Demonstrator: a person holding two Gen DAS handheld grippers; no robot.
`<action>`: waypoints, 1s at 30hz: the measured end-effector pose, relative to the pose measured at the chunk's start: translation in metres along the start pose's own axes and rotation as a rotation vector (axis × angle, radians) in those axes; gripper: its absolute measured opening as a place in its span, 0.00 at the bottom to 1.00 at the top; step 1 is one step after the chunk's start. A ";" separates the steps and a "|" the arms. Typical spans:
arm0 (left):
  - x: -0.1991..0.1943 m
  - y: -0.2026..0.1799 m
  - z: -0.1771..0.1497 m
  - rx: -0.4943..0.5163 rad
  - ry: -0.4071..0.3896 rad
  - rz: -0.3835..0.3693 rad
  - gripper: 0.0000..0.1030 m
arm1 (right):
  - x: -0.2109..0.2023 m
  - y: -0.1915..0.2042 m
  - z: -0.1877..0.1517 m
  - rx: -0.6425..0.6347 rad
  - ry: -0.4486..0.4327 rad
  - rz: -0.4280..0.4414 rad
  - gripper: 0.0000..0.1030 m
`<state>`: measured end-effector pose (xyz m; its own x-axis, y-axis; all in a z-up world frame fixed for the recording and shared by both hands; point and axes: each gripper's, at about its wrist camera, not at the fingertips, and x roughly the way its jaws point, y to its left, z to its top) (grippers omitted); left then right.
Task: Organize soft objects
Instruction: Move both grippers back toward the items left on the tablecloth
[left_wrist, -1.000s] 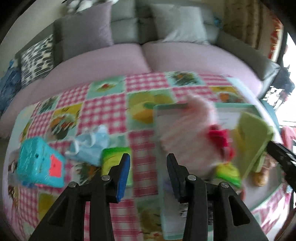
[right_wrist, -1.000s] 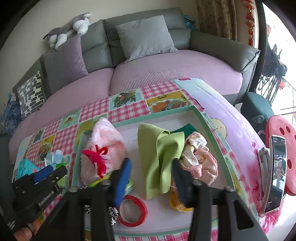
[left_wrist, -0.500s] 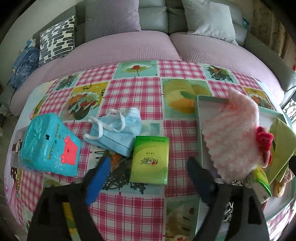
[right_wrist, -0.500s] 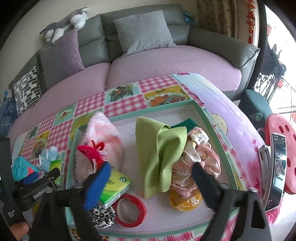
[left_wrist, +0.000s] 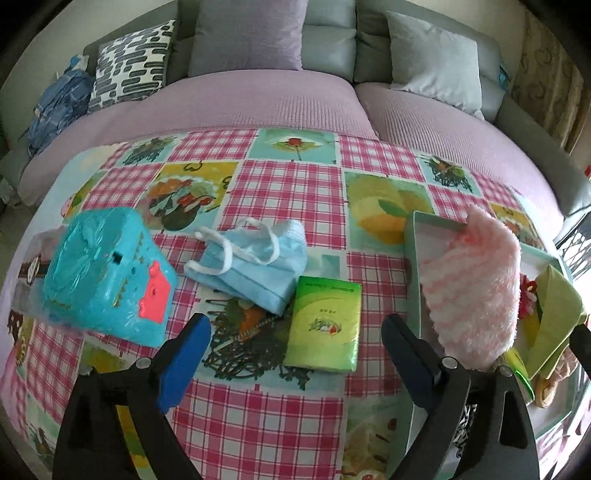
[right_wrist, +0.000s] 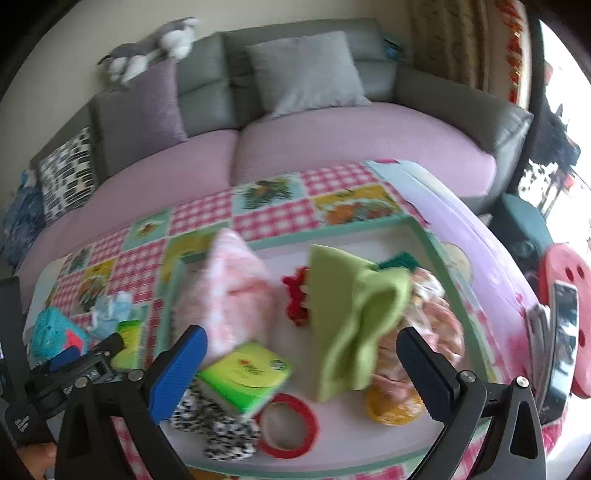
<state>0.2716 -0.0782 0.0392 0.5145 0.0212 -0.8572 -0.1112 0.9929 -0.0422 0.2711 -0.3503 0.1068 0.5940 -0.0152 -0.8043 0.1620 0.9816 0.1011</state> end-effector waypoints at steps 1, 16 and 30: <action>-0.001 0.004 -0.001 -0.007 -0.001 -0.003 0.91 | -0.001 0.005 0.000 -0.013 -0.005 0.010 1.00; -0.014 0.054 -0.015 -0.049 0.040 0.028 0.91 | -0.008 0.099 -0.008 -0.183 -0.055 0.208 1.00; -0.006 0.100 -0.033 -0.094 0.103 0.120 0.91 | 0.021 0.155 -0.027 -0.272 0.011 0.254 1.00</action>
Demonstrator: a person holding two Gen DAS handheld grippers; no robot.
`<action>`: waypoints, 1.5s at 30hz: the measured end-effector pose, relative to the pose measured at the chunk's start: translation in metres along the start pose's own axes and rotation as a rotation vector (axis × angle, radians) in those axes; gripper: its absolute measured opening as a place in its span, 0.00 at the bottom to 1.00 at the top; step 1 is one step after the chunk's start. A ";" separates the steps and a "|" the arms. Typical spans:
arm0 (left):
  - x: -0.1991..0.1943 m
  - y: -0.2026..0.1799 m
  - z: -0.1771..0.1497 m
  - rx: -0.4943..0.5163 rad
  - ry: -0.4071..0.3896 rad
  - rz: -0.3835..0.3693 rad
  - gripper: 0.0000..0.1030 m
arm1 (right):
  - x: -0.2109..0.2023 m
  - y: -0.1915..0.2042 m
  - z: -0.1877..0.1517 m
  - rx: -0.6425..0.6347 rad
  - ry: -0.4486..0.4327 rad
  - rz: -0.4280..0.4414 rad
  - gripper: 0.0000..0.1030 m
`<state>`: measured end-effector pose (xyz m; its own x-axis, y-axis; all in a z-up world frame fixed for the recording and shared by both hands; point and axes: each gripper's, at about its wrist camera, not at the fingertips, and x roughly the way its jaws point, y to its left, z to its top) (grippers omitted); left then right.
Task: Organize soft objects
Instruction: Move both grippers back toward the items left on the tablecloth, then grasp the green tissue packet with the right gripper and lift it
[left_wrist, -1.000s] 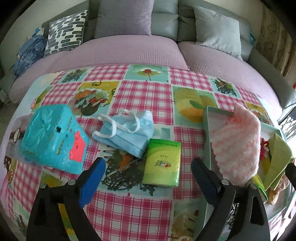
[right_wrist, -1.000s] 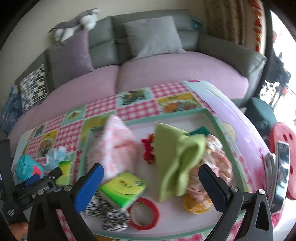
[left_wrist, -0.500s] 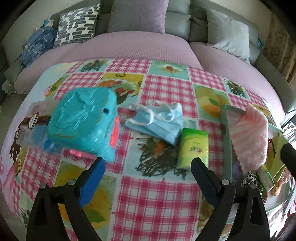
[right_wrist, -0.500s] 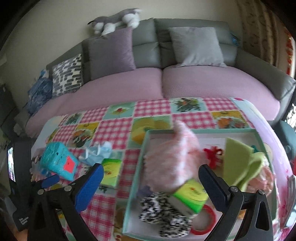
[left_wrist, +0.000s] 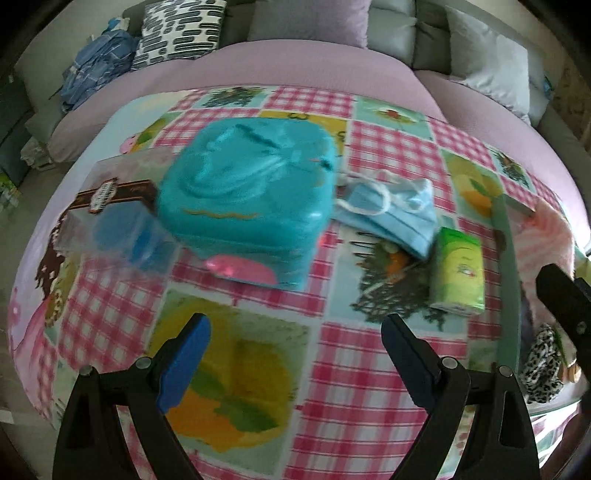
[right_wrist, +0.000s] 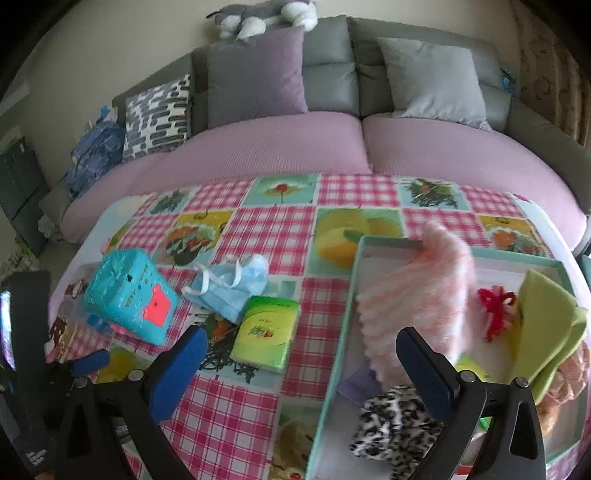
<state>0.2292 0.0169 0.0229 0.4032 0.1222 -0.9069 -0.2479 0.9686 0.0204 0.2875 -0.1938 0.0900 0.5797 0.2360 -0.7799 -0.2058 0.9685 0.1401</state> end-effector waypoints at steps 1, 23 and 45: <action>0.000 0.002 0.000 0.000 -0.001 0.010 0.91 | 0.003 0.002 0.000 -0.004 0.006 0.000 1.00; 0.008 0.039 0.006 -0.046 0.016 0.079 0.91 | 0.074 0.042 -0.019 -0.098 0.151 -0.047 0.71; -0.007 0.027 0.007 -0.037 -0.039 0.051 0.91 | 0.063 0.033 -0.014 -0.058 0.128 -0.009 0.49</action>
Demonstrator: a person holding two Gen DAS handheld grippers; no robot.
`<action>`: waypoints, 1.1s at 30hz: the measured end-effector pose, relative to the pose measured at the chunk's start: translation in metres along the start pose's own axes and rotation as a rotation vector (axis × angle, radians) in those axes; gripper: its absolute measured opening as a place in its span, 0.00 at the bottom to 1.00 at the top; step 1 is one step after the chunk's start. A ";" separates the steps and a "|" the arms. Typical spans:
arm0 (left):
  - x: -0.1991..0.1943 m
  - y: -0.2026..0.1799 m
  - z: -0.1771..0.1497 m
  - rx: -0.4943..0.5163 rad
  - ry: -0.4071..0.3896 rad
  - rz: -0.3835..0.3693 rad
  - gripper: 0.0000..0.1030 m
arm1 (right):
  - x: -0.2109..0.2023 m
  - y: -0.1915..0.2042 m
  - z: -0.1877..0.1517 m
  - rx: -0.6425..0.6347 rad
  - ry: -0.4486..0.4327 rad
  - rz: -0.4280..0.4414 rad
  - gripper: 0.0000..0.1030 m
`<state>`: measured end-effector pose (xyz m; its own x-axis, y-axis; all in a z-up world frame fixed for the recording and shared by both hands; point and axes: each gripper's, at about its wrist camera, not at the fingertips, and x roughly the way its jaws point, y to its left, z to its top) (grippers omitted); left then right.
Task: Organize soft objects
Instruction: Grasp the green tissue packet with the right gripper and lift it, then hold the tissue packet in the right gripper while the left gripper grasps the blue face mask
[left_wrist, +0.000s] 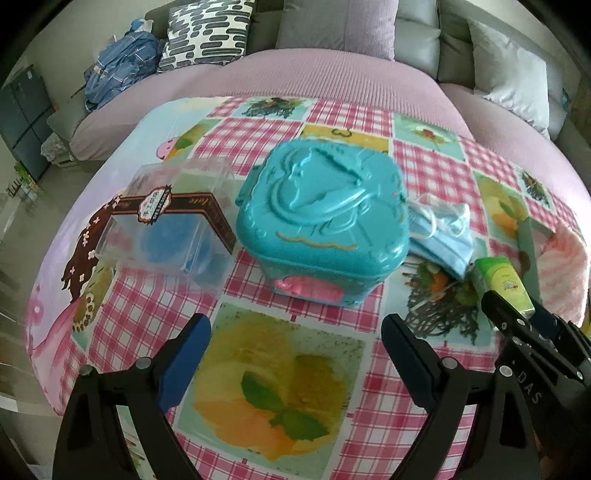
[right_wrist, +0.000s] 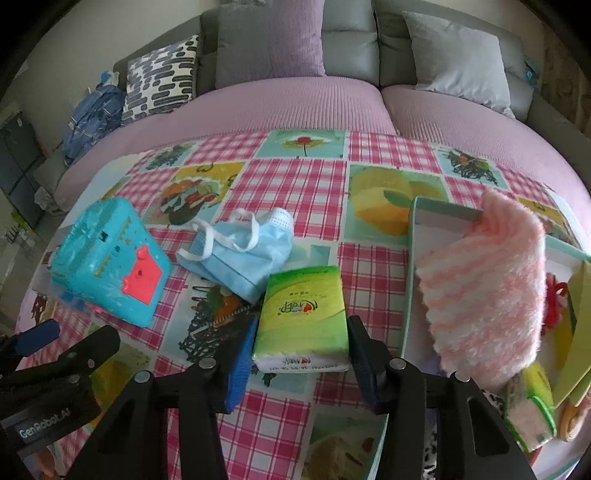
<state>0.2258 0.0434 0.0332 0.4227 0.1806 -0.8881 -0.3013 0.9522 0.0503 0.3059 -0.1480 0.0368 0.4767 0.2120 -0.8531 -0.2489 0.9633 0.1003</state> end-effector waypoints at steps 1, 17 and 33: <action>-0.002 -0.001 0.000 0.003 -0.006 0.001 0.91 | -0.002 -0.001 0.000 0.000 -0.005 0.001 0.49; -0.030 -0.032 0.002 0.069 -0.079 -0.152 0.91 | -0.054 -0.034 0.005 0.060 -0.092 -0.046 0.49; -0.009 -0.097 0.013 0.135 -0.050 -0.220 0.89 | -0.103 -0.097 0.002 0.192 -0.183 -0.161 0.49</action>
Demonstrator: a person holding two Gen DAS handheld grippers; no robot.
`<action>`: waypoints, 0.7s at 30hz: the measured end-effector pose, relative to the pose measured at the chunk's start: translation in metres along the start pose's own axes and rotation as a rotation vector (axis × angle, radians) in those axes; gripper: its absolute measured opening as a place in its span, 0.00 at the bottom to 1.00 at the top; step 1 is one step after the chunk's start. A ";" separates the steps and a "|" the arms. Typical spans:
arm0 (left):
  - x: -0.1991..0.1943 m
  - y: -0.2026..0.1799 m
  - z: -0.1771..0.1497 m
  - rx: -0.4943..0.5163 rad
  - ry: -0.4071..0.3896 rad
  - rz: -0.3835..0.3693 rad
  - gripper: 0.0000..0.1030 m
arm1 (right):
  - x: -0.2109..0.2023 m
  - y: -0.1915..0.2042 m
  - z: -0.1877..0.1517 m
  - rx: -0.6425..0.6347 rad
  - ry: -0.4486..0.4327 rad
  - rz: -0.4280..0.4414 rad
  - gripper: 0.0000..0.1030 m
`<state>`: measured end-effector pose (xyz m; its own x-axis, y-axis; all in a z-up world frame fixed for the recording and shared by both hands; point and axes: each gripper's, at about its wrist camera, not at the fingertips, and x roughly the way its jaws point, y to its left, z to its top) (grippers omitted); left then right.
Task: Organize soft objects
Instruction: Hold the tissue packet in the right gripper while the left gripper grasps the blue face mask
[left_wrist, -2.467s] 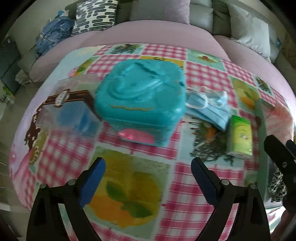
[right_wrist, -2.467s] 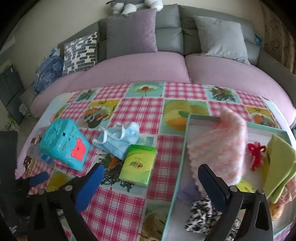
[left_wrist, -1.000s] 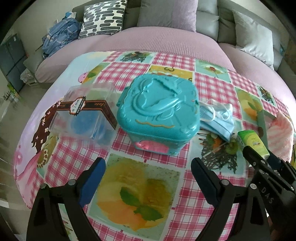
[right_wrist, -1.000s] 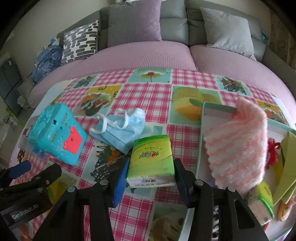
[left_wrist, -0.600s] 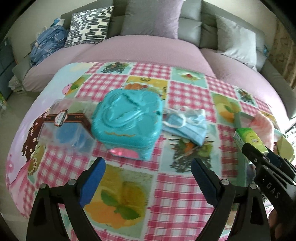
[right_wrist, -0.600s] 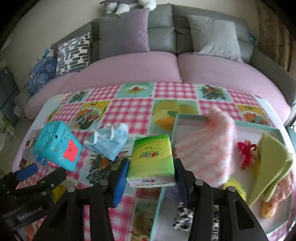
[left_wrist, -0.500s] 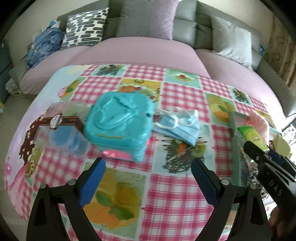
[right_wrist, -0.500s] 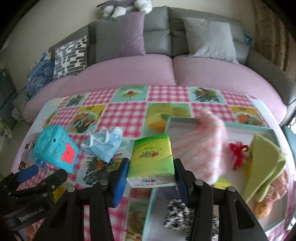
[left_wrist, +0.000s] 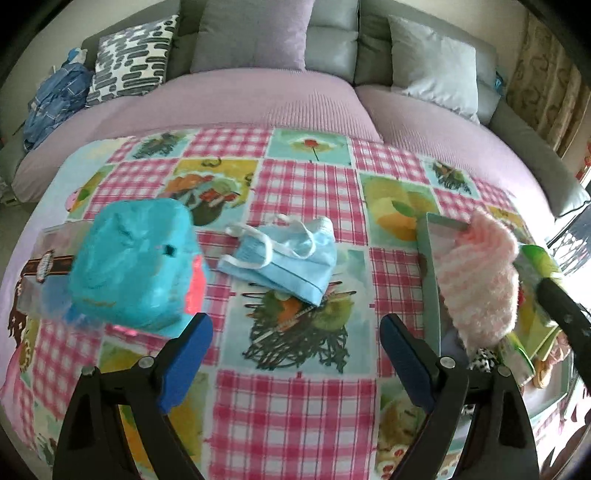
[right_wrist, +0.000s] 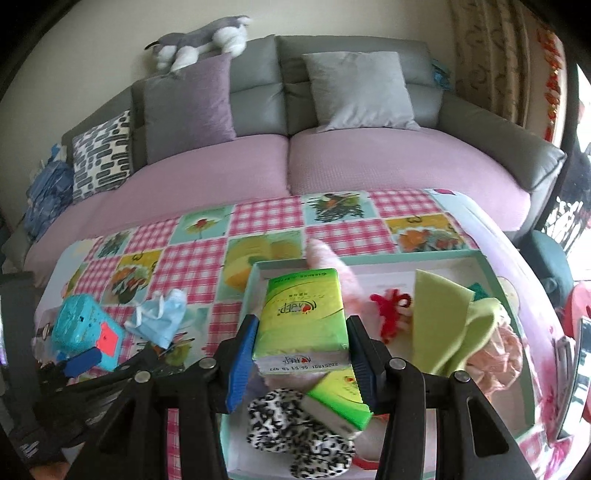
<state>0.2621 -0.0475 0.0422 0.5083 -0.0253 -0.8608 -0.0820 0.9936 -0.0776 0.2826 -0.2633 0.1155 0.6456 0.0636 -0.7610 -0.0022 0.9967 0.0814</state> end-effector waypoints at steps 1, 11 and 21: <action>0.004 -0.002 0.001 0.001 0.005 0.001 0.87 | -0.001 -0.004 0.000 0.009 -0.001 -0.004 0.49; 0.042 -0.006 0.013 -0.020 0.025 0.019 0.67 | -0.005 -0.028 -0.001 0.058 -0.007 -0.034 0.49; 0.058 -0.008 0.014 -0.035 0.026 0.018 0.26 | -0.002 -0.036 -0.003 0.075 0.006 -0.044 0.49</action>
<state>0.3042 -0.0551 0.0004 0.4840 -0.0109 -0.8750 -0.1214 0.9894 -0.0795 0.2790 -0.2990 0.1123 0.6391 0.0200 -0.7689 0.0836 0.9919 0.0953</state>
